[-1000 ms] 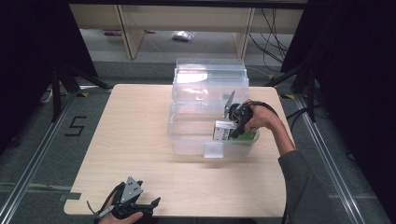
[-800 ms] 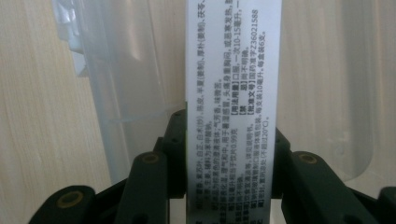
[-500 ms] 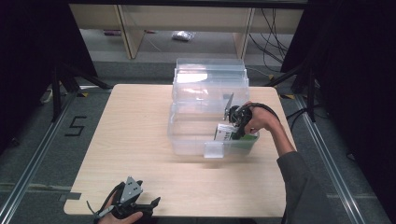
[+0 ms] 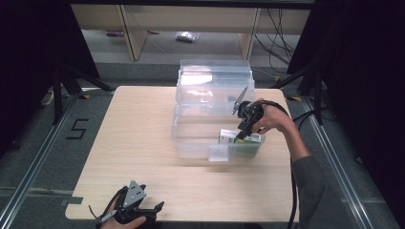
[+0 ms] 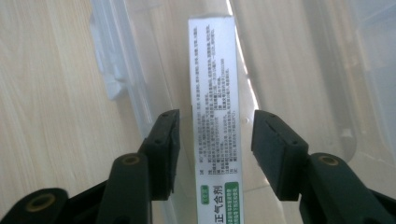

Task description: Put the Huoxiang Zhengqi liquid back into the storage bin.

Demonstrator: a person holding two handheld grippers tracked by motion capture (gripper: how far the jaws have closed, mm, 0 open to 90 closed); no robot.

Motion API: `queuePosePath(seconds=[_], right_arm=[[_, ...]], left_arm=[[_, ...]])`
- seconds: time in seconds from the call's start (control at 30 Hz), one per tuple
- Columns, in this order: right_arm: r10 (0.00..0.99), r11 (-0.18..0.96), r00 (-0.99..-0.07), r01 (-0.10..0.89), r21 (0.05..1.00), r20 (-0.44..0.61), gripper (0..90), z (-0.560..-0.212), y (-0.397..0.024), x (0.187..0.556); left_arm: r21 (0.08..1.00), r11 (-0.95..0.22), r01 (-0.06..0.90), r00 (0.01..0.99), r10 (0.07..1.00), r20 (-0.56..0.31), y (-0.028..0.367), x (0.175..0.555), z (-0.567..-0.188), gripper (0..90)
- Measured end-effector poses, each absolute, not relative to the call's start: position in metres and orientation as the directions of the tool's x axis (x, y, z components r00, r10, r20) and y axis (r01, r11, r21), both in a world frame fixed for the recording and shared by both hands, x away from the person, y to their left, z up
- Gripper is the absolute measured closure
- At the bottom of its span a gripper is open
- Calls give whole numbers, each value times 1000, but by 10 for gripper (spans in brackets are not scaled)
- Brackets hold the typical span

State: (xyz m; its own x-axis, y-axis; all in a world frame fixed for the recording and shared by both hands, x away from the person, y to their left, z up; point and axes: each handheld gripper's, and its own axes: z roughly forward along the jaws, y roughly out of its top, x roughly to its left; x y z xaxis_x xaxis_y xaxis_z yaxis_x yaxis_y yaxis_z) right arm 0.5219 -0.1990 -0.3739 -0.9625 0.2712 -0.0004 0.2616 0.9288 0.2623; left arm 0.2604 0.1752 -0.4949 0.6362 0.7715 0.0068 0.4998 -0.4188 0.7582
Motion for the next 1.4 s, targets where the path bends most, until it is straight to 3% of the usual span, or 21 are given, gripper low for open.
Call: queuePosePath(seconds=[0.13, 0.2, 0.23, 0.37, 0.53, 0.57, 0.73, 0.83, 0.93, 0.97, 1.1, 1.2, 1.27, 1.4], right_arm=[[354, 889, -935, 336, 312, -2, 428, -365, -202, 516], [397, 868, -918, 373, 328, -8, 415, -359, -204, 511], [431, 841, -902, 398, 368, -10, 381, -355, -206, 506], [505, 783, -863, 452, 428, -12, 318, -353, -210, 497], [554, 740, -833, 482, 469, -17, 288, -354, -213, 489], [570, 724, -822, 490, 486, -19, 267, -354, -215, 486], [615, 677, -788, 509, 532, -29, 221, -352, -218, 475], [648, 645, -762, 545, 537, -5, 229, -350, -219, 468], [633, 636, -773, 490, 596, -41, 216, -351, -223, 464], [673, 588, -739, 544, 599, 11, 215, -349, -221, 455], [664, 576, -747, 502, 645, -13, 212, -351, -224, 447], [661, 573, -750, 491, 656, -15, 212, -349, -227, 441], [668, 559, -744, 490, 669, -13, 210, -351, -228, 438], [682, 548, -731, 503, 668, -9, 204, -351, -229, 433]], left_arm=[[764, -395, 510, 619, 785, -8, 175, 261, -496, 151], [739, -453, 499, 643, 765, 35, 179, 262, -493, 151], [774, -379, 507, 610, 792, -12, 174, 260, -496, 151], [760, -411, 504, 626, 780, 6, 175, 261, -496, 151], [741, -455, 494, 645, 764, 39, 178, 261, -493, 151], [765, -399, 506, 618, 786, 0, 175, 261, -496, 151], [768, -387, 510, 615, 788, -12, 174, 261, -496, 151], [756, -416, 505, 630, 777, 7, 176, 261, -495, 151], [756, -418, 504, 631, 776, 8, 176, 261, -495, 151], [756, -418, 505, 631, 776, 7, 176, 261, -495, 151], [753, -423, 504, 631, 776, 13, 176, 261, -495, 151], [743, -446, 499, 636, 770, 35, 179, 262, -494, 151], [775, -378, 506, 609, 793, -11, 174, 260, -496, 151], [758, -428, 493, 641, 768, 17, 176, 261, -494, 151]])
